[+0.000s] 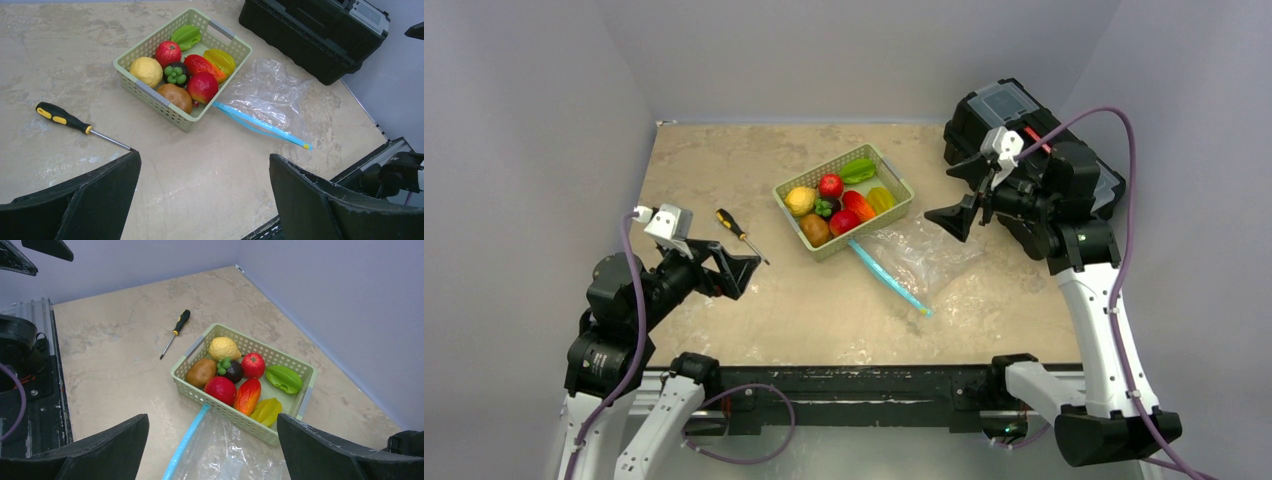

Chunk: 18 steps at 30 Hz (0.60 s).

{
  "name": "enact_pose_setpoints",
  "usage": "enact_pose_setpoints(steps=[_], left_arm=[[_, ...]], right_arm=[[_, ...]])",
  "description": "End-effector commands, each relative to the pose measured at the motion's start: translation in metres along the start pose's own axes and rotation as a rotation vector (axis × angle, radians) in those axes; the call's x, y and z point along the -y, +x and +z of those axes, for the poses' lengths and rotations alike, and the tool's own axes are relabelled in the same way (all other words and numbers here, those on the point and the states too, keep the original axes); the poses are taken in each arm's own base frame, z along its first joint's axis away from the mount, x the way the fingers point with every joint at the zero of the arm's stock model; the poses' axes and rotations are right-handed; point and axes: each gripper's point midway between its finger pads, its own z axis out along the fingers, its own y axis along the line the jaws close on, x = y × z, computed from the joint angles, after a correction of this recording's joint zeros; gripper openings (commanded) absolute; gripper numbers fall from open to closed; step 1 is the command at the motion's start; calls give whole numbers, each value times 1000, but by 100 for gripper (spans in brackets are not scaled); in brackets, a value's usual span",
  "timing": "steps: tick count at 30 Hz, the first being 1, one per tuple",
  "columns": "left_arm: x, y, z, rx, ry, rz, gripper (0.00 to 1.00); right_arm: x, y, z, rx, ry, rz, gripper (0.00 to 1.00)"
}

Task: Open the zip-top bag and remove the fake food
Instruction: Reset both arms

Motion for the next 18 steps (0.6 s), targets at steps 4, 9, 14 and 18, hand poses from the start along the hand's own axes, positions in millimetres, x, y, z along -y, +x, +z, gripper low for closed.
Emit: enact_pose_setpoints(steps=[4, 9, 14, 18], left_arm=[[-3, -9, -2, 32, -17, 31, 100], [-3, -6, -1, 29, -16, 28, 100], [0, -5, 0, 24, 1, 20, 100], [3, 1, 4, 9, 29, 3, 100]], right_arm=[[5, -12, -3, 60, 67, 53, 99], [13, -8, -4, 66, 134, 89, 99], [20, -4, -5, 73, 186, 120, 99], [23, -1, -6, 77, 215, 137, 99]])
